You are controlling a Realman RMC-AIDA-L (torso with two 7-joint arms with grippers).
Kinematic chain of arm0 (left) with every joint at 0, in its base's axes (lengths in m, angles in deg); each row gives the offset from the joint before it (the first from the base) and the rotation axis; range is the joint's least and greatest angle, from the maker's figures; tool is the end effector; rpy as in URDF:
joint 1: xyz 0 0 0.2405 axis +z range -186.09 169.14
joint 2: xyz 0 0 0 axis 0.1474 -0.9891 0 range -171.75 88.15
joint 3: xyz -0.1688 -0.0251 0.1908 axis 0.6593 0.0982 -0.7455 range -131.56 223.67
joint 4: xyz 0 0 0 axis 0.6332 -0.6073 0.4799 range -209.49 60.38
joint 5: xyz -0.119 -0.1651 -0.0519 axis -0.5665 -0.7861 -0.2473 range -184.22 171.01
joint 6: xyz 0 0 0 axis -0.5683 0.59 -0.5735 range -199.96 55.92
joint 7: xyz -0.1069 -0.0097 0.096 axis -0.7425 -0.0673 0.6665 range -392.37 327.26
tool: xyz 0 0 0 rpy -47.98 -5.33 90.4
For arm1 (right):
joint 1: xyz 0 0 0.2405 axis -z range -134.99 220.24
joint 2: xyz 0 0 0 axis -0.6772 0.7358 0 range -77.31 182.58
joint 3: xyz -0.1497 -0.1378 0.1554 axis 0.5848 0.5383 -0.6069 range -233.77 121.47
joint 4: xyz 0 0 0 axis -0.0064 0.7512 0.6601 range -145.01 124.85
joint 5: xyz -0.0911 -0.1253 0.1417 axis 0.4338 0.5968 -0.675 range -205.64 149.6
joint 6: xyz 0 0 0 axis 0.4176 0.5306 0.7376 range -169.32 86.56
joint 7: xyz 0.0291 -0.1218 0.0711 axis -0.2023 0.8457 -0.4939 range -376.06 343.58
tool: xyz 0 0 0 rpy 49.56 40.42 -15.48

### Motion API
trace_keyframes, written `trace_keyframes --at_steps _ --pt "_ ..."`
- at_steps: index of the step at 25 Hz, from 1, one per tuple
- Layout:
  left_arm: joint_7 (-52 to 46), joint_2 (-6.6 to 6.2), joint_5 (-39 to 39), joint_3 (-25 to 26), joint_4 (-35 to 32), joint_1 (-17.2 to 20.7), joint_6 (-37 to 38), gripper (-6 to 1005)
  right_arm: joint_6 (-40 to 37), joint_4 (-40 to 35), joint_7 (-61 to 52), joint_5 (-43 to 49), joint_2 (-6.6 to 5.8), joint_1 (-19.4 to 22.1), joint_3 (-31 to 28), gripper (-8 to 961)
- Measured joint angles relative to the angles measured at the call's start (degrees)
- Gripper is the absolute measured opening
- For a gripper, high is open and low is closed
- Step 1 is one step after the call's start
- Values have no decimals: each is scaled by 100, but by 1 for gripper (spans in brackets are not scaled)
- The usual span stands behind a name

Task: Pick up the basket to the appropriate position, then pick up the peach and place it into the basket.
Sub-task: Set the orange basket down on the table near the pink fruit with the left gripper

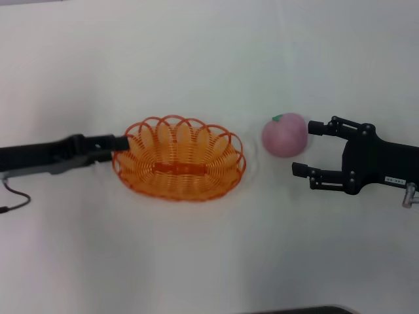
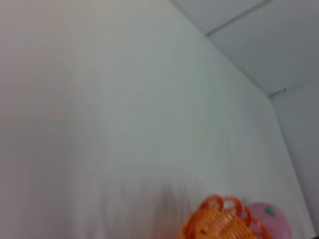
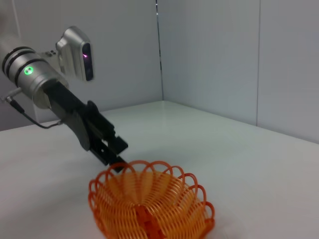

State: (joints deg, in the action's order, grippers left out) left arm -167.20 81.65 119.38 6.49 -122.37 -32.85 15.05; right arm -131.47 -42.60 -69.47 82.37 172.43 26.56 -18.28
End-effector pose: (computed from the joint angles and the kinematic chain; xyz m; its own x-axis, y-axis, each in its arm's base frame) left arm -0.2917 0.3037 -0.0103 0.1117 0.9225 0.3695 0.9728 -0.1775 0.1491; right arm 0.3290 0.2506 -0.0116 0.8355 -0.1869 -0.5167 -0.3917 -0.8621 -0.3214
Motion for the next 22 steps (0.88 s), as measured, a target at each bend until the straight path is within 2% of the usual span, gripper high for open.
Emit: trace_keyframes --at_steps 5,9,10,15,18,22 --pt "534 -108 -160 747 -3 41 285 583 0 0 0 -4 0 -5 -9 883" --pt "1164 -148 -212 1044 -12 83 385 765 0 0 -1 -11 0 -18 -9 883" --pt "1450 -139 -274 1129 -13 108 391 811 0 1 -1 -13 1 -23 -9 883" --pt "2989 -68 -726 1377 50 282 368 838 33 72 1 -21 8 -70 -35 883" --pt "4130 13 -1067 1384 62 439 425 841 43 121 37 -26 9 -87 -103 884" --pt "5623 52 -1237 1375 303 571 716 838 40 141 42 -27 9 -100 -165 884"
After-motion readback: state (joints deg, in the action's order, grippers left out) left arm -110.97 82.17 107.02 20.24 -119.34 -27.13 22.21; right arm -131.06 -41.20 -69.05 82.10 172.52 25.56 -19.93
